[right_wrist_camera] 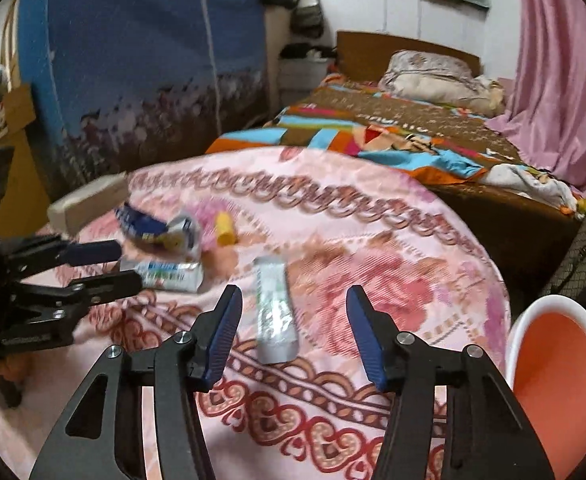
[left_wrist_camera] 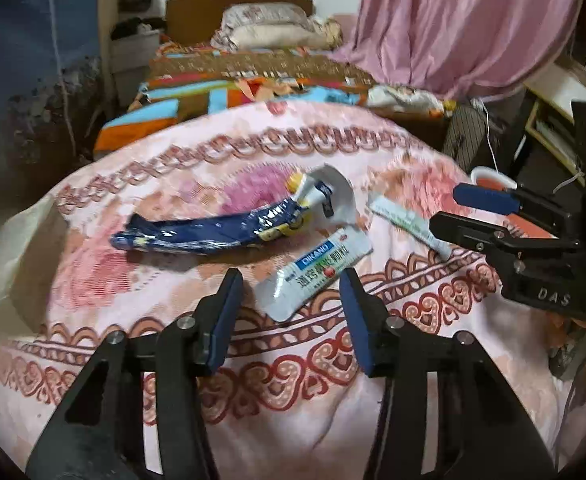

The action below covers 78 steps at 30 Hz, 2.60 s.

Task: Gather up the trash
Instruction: 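Grasp the white printed toothpaste tube with the left tool while the right tool grasps the white medicine strip, then carry the toothpaste tube and medicine strip over the orange bucket with both tools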

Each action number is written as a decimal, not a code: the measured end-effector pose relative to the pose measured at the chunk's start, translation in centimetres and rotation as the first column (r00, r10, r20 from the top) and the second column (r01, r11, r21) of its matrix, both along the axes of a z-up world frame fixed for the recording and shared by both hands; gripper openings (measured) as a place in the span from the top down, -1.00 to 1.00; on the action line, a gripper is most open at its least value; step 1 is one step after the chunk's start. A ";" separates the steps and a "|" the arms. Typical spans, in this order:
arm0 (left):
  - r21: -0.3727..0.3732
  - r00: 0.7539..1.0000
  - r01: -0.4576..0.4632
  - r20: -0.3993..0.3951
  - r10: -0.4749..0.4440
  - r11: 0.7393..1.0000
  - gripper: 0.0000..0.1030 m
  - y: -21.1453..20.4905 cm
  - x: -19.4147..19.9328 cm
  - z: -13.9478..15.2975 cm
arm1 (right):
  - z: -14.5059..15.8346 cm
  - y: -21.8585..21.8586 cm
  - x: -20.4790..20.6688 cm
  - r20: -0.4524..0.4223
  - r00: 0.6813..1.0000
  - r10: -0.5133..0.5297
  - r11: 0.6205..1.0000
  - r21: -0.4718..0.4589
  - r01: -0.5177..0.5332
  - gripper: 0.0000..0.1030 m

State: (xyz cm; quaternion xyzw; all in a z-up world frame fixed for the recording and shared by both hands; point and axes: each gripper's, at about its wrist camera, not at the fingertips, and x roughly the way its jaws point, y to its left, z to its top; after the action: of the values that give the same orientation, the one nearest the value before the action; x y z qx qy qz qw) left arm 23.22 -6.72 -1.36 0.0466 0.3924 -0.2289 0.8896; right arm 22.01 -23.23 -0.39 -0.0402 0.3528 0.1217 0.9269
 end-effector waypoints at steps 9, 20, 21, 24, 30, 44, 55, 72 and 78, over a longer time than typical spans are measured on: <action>0.047 0.998 0.059 0.012 -0.059 0.997 0.53 -0.7 0.0 0.1 | -1.5 0.6 1.1 -0.099 0.995 0.023 0.999 -0.023 -0.025 0.20; 0.135 0.992 0.119 0.033 -0.125 0.984 0.92 -2.2 -1.2 -0.1 | -1.5 1.3 0.8 -0.110 0.991 0.070 0.997 -0.034 -0.074 0.59; 0.135 0.991 0.122 0.036 -0.128 0.983 0.93 -2.3 -1.3 -0.1 | -1.4 1.5 0.8 -0.106 0.992 0.069 0.996 -0.041 -0.074 0.59; 0.131 0.990 0.124 0.047 -0.131 0.984 0.94 -2.2 -1.5 0.1 | -1.2 1.5 0.6 -0.086 0.994 0.064 0.997 -0.046 -0.068 0.60; 0.101 0.989 0.107 0.094 -0.117 0.989 0.95 -1.7 -2.0 0.9 | -0.3 0.9 -0.2 -0.015 0.999 0.049 0.998 -0.026 -0.049 0.60; -0.109 0.958 -0.010 0.285 0.041 0.994 0.94 0.9 -4.6 4.0 | 3.4 0.7 -5.3 0.346 0.938 -0.005 1.000 -0.022 0.013 0.60; -0.266 0.868 -0.071 0.458 0.191 0.961 0.94 0.3 -9.4 6.2 | 6.0 -0.5 -9.6 0.616 0.781 -0.105 0.994 0.065 0.083 0.60; -0.303 0.801 0.080 0.587 0.120 0.949 0.94 -7.3 -11.5 10.0 | 8.0 -8.4 -14.1 0.694 0.652 -0.306 0.952 0.200 0.234 0.60; -0.296 0.815 0.144 0.577 0.056 0.944 0.93 -10.4 -11.1 10.2 | 7.9 -10.9 -15.3 0.695 0.624 -0.357 0.929 0.193 0.316 0.60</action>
State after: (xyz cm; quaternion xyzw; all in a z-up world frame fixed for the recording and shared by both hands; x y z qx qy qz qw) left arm 12.07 -17.17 8.86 -0.0247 0.0593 -0.2863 0.9560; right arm 6.74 -34.08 7.56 0.0064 -0.0403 -0.0701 0.9967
